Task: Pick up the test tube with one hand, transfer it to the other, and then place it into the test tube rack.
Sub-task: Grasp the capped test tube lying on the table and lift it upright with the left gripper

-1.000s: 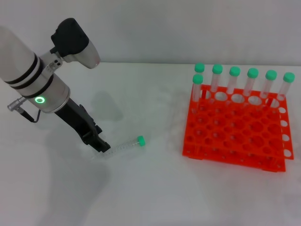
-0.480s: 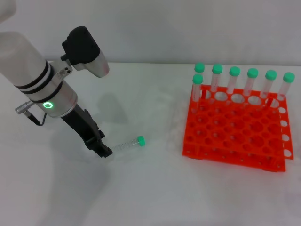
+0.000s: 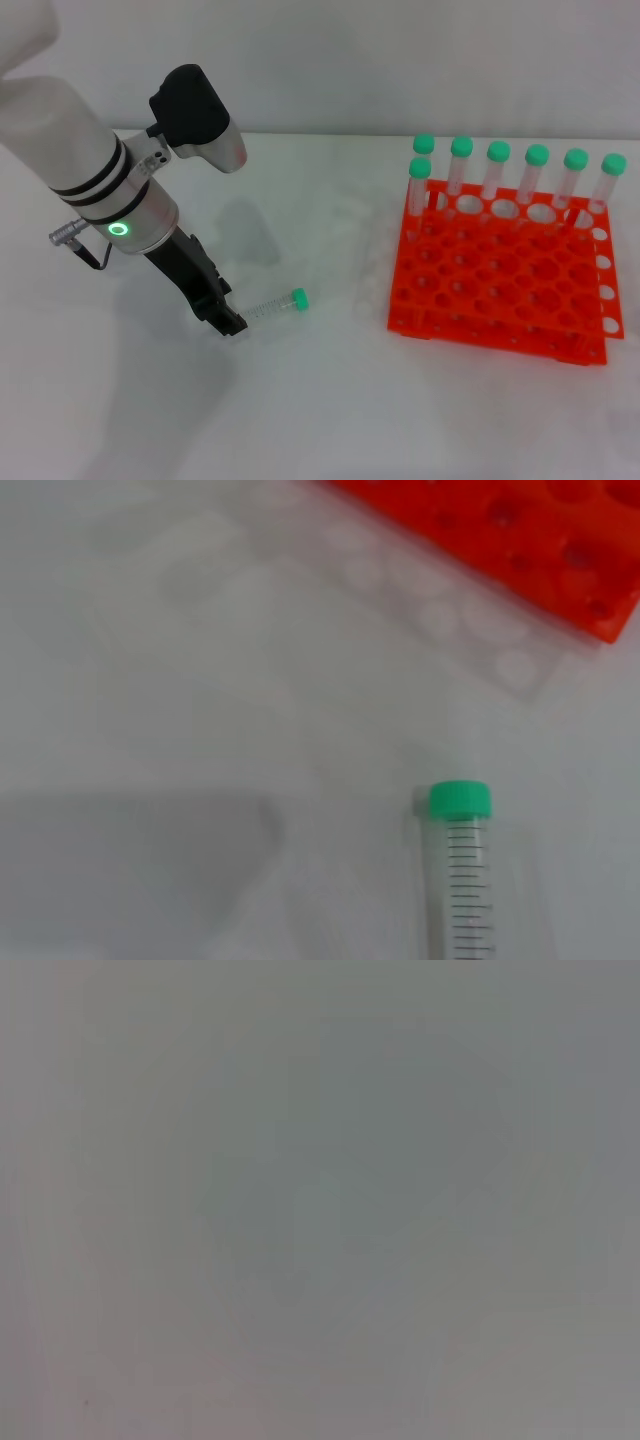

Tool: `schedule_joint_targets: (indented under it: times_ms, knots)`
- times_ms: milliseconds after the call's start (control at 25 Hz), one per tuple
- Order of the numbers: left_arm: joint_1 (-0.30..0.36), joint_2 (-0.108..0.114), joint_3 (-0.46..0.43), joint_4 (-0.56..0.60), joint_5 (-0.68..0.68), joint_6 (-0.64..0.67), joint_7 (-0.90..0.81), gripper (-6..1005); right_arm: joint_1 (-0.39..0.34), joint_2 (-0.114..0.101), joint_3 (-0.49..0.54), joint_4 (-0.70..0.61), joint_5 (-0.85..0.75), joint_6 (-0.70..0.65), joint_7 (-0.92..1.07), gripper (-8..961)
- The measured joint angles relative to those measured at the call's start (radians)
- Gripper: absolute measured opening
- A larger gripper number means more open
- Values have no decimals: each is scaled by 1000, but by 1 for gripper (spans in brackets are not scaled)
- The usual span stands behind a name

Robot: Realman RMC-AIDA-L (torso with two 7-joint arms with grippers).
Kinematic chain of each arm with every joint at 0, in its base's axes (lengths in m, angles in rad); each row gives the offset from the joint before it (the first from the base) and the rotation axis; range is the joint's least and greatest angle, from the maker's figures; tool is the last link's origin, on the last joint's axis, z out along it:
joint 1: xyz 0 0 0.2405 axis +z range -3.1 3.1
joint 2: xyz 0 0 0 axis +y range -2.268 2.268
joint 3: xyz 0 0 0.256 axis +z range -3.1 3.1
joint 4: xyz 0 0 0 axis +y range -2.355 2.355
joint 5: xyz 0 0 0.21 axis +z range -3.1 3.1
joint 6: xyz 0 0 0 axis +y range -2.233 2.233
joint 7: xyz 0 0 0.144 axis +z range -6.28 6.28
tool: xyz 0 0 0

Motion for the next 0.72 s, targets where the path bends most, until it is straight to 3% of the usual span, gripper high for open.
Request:
schedule_joint_targets:
  times_ms: [720]
  knots:
    - [1,-1,0,69,47,-80,-48,531,-2,-5,8,-9,4,-2,0,804]
